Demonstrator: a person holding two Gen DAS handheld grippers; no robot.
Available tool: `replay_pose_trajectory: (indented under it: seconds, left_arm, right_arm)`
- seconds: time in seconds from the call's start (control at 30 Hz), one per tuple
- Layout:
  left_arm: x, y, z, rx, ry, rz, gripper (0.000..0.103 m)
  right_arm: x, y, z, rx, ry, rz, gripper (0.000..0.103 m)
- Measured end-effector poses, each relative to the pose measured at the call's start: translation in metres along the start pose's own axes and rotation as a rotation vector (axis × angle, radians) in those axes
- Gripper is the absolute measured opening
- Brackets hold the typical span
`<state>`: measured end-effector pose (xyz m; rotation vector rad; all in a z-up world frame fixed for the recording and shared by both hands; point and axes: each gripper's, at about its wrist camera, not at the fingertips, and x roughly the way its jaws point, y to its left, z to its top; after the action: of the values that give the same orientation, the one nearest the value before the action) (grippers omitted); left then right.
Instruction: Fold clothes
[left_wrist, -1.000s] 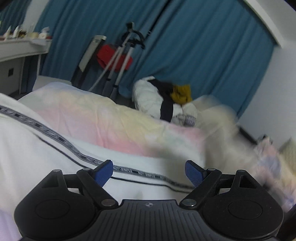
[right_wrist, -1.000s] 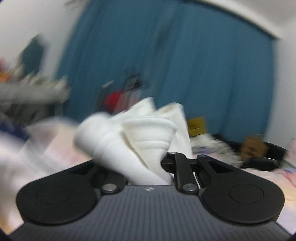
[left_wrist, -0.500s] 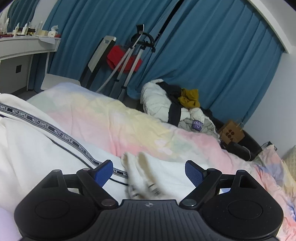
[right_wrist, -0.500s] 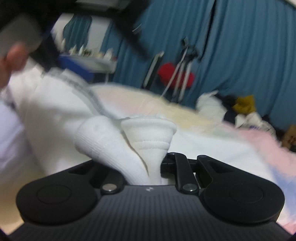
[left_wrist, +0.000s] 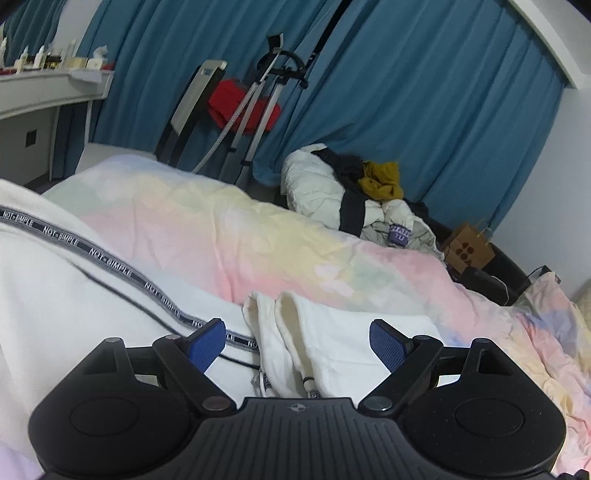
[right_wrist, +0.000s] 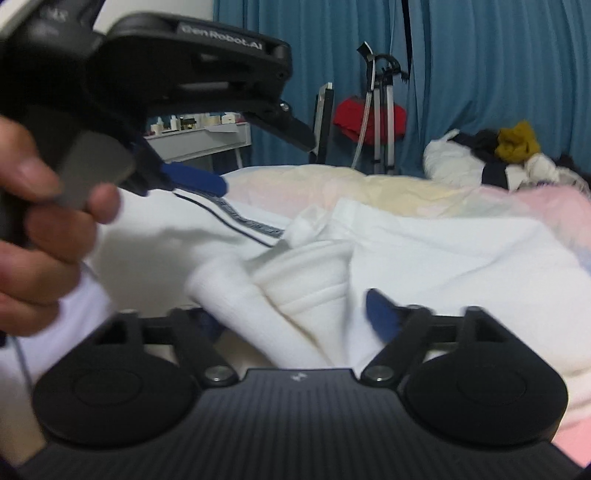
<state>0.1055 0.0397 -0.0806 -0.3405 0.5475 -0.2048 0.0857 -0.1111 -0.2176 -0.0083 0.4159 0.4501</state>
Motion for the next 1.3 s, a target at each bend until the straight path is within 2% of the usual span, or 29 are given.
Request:
replay_pose_trajectory:
  seconds: [0.2,0.3,0.37,0.53,0.63,0.73,0.83,1.0,1.2,1.3]
  left_arm:
    - [0.005,-0.012,-0.006,0.063,0.02,-0.003,0.087]
    - [0.008,-0.018,-0.011,0.09,0.036,-0.011,0.087]
    - [0.009,-0.022,-0.017,0.111,0.046,-0.011,0.087]
    - [0.013,-0.032,-0.033,0.162,0.074,-0.001,0.087]
    - [0.02,-0.035,-0.045,0.189,0.108,0.057,0.087]
    - [0.03,-0.034,-0.058,0.216,0.161,0.118,0.087]
    - [0.038,-0.026,-0.066,0.197,0.19,0.129,0.088]
    - [0.04,-0.026,-0.071,0.241,0.19,0.139,0.088]
    - [0.004,-0.021,-0.055,0.148,0.185,0.126,0.088]
    - [-0.018,-0.013,-0.05,0.106,0.177,0.181,0.088]
  right_arm:
    - [-0.041,-0.01,0.009,0.122,0.048,0.033,0.082]
    - [-0.066,-0.027,0.012,0.185,0.015,0.009,0.082]
    - [-0.07,-0.039,0.02,0.168,-0.011,-0.053,0.082]
    - [-0.054,-0.077,0.021,0.167,-0.012,-0.195,0.082]
    - [-0.044,-0.099,0.015,0.199,0.009,-0.259,0.081]
    - [-0.037,-0.113,0.005,0.252,0.038,-0.272,0.081]
    - [-0.035,-0.111,-0.003,0.239,0.038,-0.281,0.081]
    - [-0.03,-0.108,-0.009,0.218,0.038,-0.295,0.083]
    - [-0.029,-0.116,-0.003,0.233,0.038,-0.28,0.083]
    - [-0.031,-0.119,-0.002,0.25,0.038,-0.271,0.082]
